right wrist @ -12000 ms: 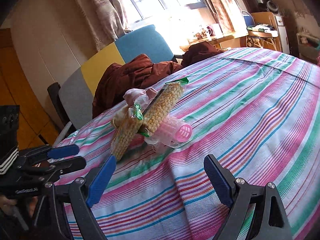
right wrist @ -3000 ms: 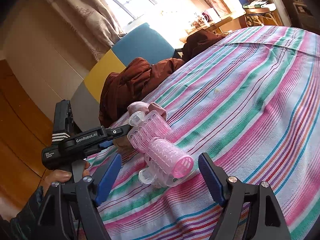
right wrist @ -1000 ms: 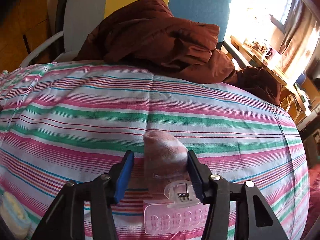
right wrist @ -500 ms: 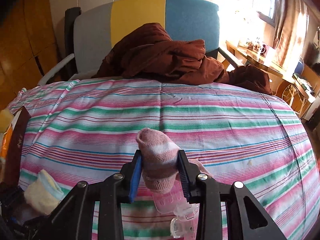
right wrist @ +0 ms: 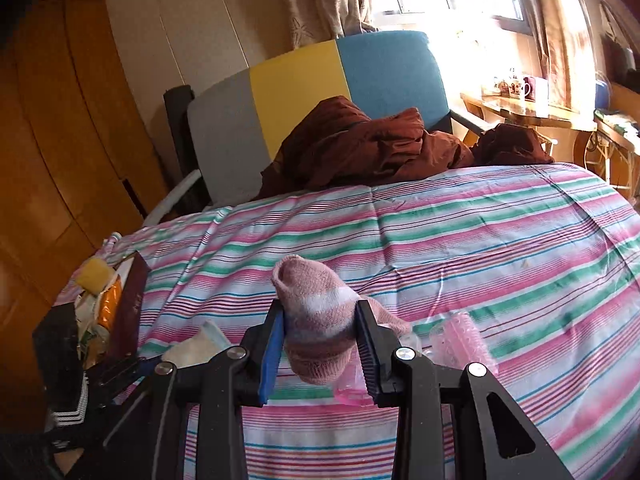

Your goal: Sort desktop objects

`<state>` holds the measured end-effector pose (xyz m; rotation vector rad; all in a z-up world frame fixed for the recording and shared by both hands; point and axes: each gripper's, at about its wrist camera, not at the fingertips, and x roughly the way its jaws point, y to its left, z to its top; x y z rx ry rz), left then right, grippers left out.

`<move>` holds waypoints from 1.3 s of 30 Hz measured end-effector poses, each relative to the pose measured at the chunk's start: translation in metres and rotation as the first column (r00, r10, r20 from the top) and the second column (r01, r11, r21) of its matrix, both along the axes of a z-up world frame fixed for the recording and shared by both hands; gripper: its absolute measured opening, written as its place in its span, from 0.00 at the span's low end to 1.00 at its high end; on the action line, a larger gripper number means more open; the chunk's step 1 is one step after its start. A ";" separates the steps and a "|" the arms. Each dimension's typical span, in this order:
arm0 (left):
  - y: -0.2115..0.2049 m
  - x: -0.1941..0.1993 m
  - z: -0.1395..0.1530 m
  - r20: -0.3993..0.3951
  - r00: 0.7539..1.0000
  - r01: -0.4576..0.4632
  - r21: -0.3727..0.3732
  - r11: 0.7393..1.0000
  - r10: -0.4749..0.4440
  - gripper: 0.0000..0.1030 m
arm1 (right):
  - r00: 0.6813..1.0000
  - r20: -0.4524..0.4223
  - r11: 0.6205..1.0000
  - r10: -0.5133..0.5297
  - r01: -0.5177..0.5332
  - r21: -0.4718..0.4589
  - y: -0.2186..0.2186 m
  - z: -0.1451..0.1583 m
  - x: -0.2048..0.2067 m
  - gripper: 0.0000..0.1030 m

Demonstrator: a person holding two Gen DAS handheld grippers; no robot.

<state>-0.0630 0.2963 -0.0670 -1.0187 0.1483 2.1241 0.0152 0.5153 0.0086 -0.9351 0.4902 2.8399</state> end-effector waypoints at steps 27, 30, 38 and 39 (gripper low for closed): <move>-0.077 0.029 0.051 -0.052 0.998 -0.039 0.144 0.989 0.047 0.56 | 0.980 -0.194 0.984 0.035 -0.068 -0.167 -0.033 0.009 0.046 0.34; -0.099 0.031 0.057 -0.058 0.995 -0.070 0.168 0.983 0.081 0.56 | 0.946 -0.312 0.915 0.092 -0.204 -0.347 -0.023 0.010 0.046 0.34; -0.168 0.033 0.083 -0.108 0.975 -0.169 0.209 0.963 0.194 0.56 | 0.964 -0.231 0.958 0.133 -0.185 -0.221 -0.051 0.017 0.017 0.34; -0.179 0.032 0.086 -0.112 0.970 -0.189 0.216 0.958 0.217 0.56 | 0.966 -0.217 0.963 0.137 -0.181 -0.200 -0.055 0.018 0.013 0.34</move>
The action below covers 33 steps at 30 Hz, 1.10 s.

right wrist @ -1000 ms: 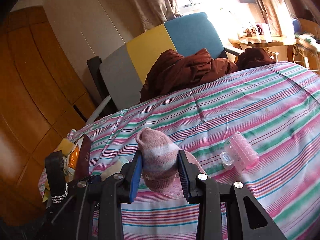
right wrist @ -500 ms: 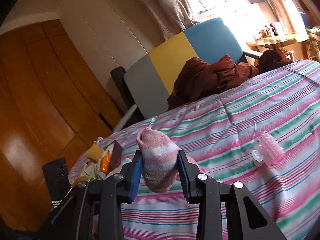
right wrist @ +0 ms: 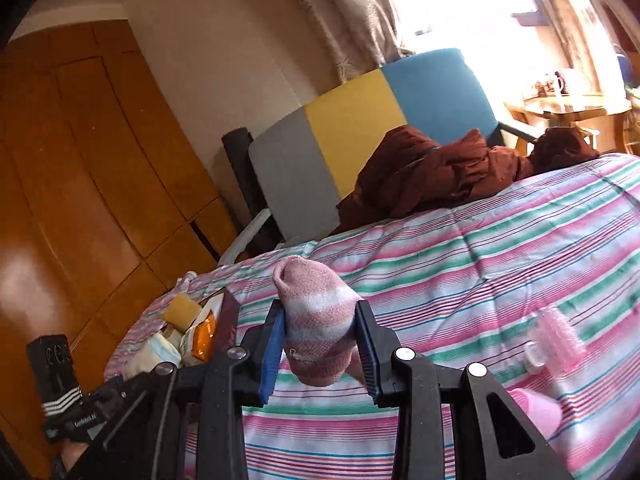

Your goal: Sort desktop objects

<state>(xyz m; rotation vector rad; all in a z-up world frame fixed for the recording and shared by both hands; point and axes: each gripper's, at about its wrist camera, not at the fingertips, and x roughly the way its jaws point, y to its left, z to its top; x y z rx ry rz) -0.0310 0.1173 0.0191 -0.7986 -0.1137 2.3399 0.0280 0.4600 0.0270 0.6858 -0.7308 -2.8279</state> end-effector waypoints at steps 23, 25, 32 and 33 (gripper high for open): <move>-0.190 0.016 -0.004 0.028 0.910 -0.412 -0.062 0.909 0.415 0.56 | 0.846 0.062 0.833 0.529 -0.532 0.154 -0.229 -0.019 -0.064 0.35; -0.192 0.016 -0.007 0.034 0.909 -0.413 -0.063 0.909 0.415 0.56 | 0.820 0.067 0.805 0.568 -0.571 0.162 -0.250 -0.018 -0.066 0.35; -0.179 0.006 -0.037 0.106 0.917 -0.375 -0.096 0.922 0.384 0.56 | 0.762 0.097 0.738 0.640 -0.645 0.198 -0.303 -0.022 -0.073 0.35; -0.178 0.005 -0.041 0.119 0.915 -0.375 -0.102 0.922 0.385 0.56 | 0.761 0.101 0.736 0.640 -0.646 0.201 -0.305 -0.022 -0.074 0.35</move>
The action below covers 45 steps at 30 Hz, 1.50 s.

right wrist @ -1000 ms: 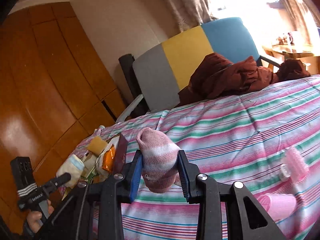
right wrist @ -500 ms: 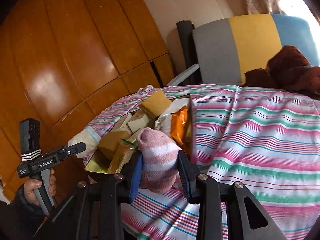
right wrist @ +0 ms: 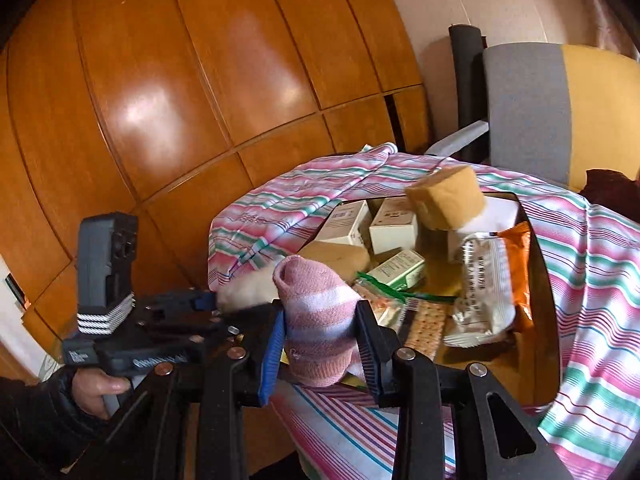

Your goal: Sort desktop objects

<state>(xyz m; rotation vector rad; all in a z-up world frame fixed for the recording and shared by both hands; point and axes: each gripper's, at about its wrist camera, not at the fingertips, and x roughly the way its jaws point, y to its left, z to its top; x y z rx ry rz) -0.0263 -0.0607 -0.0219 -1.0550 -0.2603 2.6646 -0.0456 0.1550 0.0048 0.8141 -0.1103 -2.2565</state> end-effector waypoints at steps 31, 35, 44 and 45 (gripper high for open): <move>-0.018 0.011 0.010 -0.093 0.991 -0.089 0.022 0.996 0.091 0.65 | 0.994 0.112 1.000 0.011 -0.010 -0.015 -0.014 -0.026 -0.021 0.62; -0.006 0.011 0.019 -0.117 0.991 -0.062 0.015 0.998 0.063 0.65 | 0.990 0.117 0.994 -0.085 0.092 -0.053 0.023 -0.026 -0.015 0.64; 0.082 0.007 0.036 -0.151 0.972 0.179 -0.009 0.984 -0.178 0.65 | 0.886 0.103 0.887 -0.451 0.458 -0.054 0.160 -0.028 0.034 0.72; 0.096 0.006 0.036 -0.147 0.966 0.214 -0.005 0.977 -0.213 0.65 | 0.863 0.103 0.864 -0.494 0.501 -0.054 0.177 -0.028 0.041 0.73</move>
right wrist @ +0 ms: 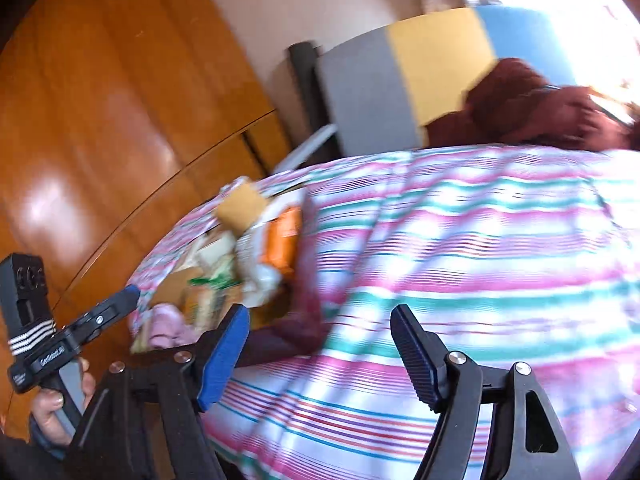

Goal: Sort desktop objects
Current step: 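Lower both socks into the gold tray and open both tools, then move both tools from the tray back to the pink hair rollers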

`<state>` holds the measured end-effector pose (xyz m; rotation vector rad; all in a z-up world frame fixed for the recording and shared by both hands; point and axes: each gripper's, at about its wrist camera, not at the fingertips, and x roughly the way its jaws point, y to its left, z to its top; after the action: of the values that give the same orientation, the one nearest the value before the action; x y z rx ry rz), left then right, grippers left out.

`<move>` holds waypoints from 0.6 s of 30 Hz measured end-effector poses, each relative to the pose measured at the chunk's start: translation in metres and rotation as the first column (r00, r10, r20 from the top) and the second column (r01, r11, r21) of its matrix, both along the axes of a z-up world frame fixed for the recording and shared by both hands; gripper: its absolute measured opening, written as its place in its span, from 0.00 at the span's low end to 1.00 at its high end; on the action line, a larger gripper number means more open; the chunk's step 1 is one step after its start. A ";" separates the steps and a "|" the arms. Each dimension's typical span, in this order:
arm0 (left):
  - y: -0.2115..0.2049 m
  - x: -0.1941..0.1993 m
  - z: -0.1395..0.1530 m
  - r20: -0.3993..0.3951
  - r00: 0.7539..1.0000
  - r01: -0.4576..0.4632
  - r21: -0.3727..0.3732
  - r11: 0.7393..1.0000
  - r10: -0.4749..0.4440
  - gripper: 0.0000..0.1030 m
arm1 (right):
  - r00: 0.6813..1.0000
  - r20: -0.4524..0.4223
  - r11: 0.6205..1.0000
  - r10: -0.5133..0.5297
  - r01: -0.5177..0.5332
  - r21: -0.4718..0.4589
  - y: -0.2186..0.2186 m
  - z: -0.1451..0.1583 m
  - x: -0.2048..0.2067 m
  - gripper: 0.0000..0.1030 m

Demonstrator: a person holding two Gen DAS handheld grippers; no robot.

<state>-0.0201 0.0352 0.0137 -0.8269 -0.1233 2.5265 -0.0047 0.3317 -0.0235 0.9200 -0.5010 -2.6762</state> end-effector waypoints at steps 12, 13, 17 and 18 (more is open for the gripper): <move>0.181 0.010 -0.018 0.079 0.906 0.421 -0.071 0.904 -0.416 0.65 | 0.844 -0.044 0.845 -0.534 0.531 -0.069 0.184 0.010 0.115 0.82; 0.189 0.013 -0.019 0.083 0.898 0.439 -0.077 0.895 -0.433 0.65 | 0.836 -0.060 0.837 -0.546 0.542 -0.075 0.192 0.014 0.119 0.83; 0.225 0.021 -0.024 0.098 0.862 0.506 -0.100 0.857 -0.497 0.65 | 0.805 -0.074 0.807 -0.589 0.581 -0.107 0.219 0.017 0.128 0.85; 0.234 0.023 -0.025 0.102 0.852 0.522 -0.106 0.846 -0.513 0.65 | 0.800 -0.066 0.800 -0.597 0.587 -0.126 0.224 0.014 0.129 0.85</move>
<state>0.0032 0.2689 -0.0113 -0.8623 0.2211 2.0063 0.1241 0.5561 -0.0094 0.6643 -1.0409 -3.1862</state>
